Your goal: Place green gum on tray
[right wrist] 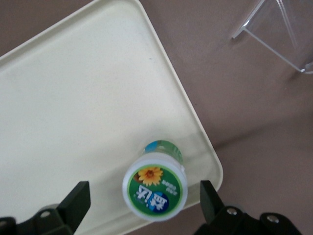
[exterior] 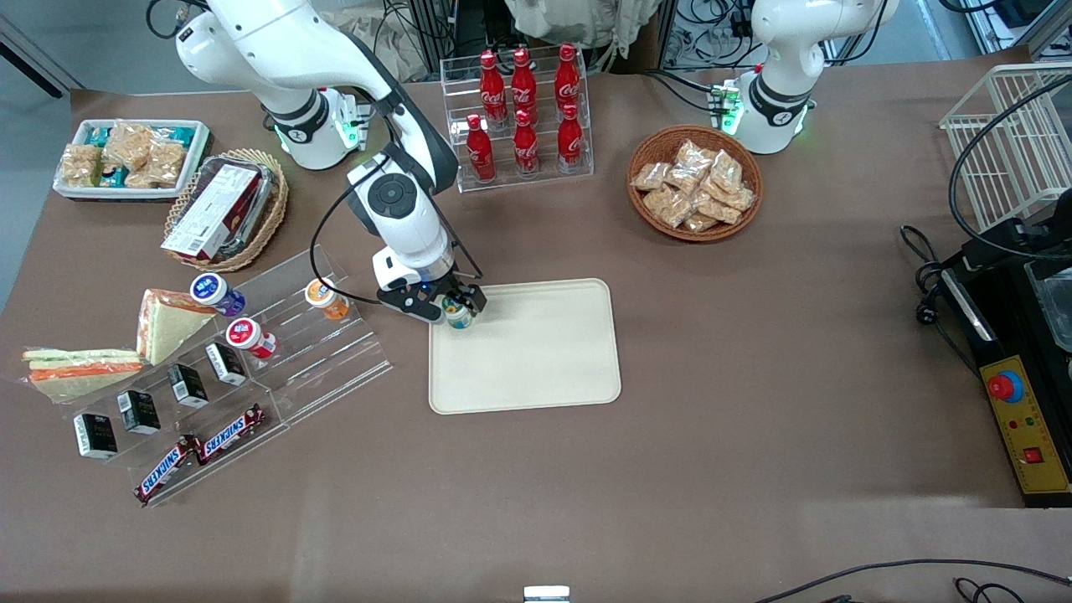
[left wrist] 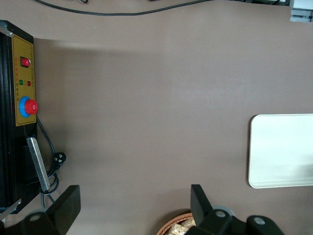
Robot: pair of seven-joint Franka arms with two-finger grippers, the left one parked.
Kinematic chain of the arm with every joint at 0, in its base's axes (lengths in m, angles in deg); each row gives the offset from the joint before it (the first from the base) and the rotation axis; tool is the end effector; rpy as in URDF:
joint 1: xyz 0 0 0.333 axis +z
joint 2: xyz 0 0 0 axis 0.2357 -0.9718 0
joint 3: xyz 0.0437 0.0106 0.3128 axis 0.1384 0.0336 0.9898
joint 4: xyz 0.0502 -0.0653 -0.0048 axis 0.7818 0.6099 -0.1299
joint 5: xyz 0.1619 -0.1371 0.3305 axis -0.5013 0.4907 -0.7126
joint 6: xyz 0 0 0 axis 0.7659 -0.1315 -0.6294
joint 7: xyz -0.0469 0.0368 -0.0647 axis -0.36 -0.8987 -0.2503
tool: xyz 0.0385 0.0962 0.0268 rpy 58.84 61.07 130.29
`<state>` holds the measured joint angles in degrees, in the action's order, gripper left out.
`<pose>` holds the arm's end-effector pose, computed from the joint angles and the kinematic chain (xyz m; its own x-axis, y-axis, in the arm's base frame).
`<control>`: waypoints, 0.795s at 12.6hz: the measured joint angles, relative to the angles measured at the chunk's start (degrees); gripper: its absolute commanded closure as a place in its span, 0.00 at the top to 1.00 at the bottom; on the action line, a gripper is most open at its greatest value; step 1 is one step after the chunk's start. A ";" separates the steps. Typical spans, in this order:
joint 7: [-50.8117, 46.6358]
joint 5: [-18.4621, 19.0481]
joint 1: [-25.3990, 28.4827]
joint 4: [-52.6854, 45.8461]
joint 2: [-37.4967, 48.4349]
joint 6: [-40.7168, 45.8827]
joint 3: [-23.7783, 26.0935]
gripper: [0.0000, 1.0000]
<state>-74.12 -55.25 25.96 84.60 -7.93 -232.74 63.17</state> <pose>0.4560 0.3415 0.2681 0.9144 -0.4022 0.0459 -0.3967 -0.9129 -0.0957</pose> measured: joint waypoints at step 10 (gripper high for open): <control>33.94 0.04 -24.98 -32.54 18.02 56.18 7.87 1.00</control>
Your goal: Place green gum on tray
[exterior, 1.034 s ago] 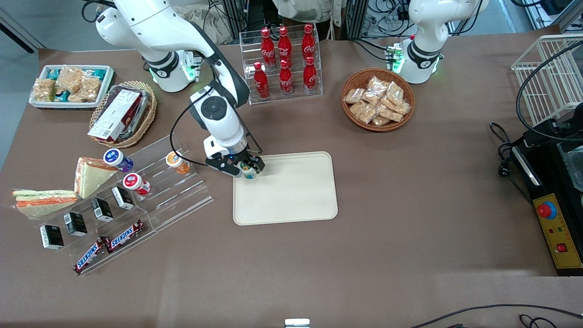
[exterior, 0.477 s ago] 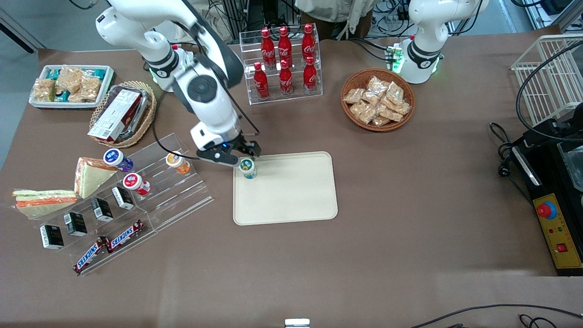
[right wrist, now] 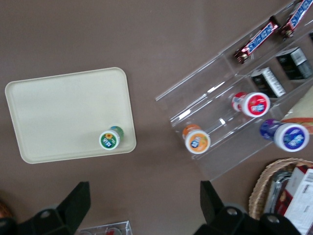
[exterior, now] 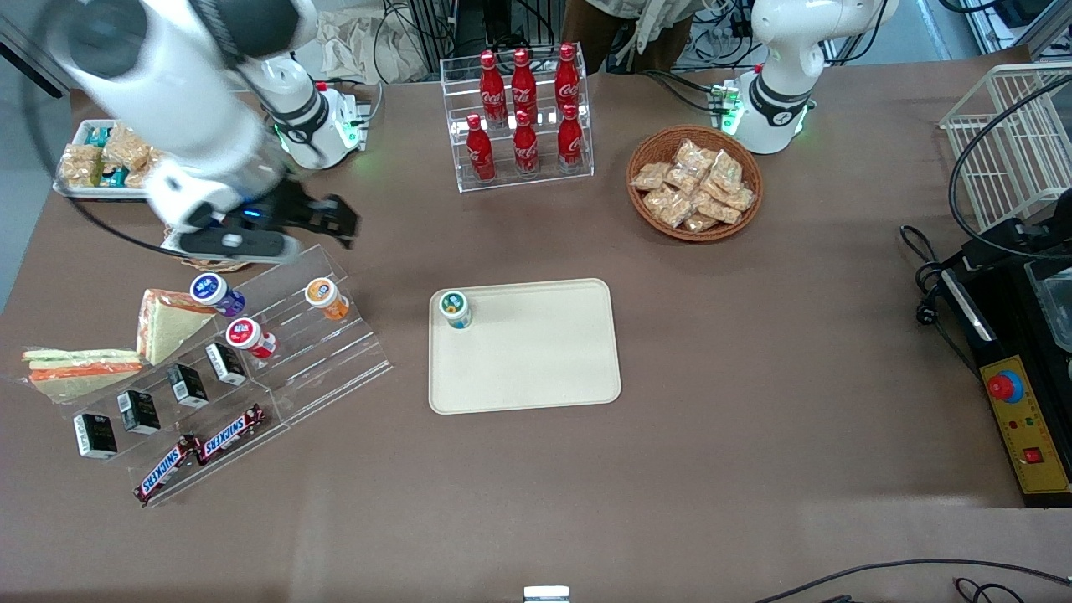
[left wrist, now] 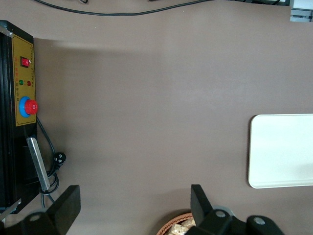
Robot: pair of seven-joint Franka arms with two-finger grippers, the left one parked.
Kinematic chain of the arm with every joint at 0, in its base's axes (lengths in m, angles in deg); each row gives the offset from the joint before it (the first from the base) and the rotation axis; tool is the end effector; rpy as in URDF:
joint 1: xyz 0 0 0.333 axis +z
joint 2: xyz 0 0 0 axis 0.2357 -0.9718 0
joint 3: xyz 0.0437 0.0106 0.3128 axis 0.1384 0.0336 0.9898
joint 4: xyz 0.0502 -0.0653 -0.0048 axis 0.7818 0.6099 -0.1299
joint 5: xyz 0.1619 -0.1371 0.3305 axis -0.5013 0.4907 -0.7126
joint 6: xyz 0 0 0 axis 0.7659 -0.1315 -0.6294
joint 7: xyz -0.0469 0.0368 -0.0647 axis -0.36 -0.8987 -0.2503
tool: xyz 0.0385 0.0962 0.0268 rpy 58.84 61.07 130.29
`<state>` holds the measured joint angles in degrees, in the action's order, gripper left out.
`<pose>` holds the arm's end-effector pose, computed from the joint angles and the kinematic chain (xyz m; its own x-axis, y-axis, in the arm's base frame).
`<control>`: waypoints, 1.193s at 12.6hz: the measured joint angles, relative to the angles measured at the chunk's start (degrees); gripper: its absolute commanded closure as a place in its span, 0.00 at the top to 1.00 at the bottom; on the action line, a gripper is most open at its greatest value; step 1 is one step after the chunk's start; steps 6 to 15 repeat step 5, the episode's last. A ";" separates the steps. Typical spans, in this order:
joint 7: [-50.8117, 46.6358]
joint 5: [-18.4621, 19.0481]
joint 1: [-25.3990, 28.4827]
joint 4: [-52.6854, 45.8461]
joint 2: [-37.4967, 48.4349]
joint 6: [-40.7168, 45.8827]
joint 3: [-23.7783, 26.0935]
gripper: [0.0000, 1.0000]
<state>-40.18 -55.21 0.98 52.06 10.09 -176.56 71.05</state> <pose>0.5121 0.1891 0.6220 0.9958 -0.0907 -0.0076 -0.0909 -0.9953 -0.0336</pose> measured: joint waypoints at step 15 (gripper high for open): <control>15.96 -0.05 -6.87 -0.45 1.94 0.59 -7.20 1.00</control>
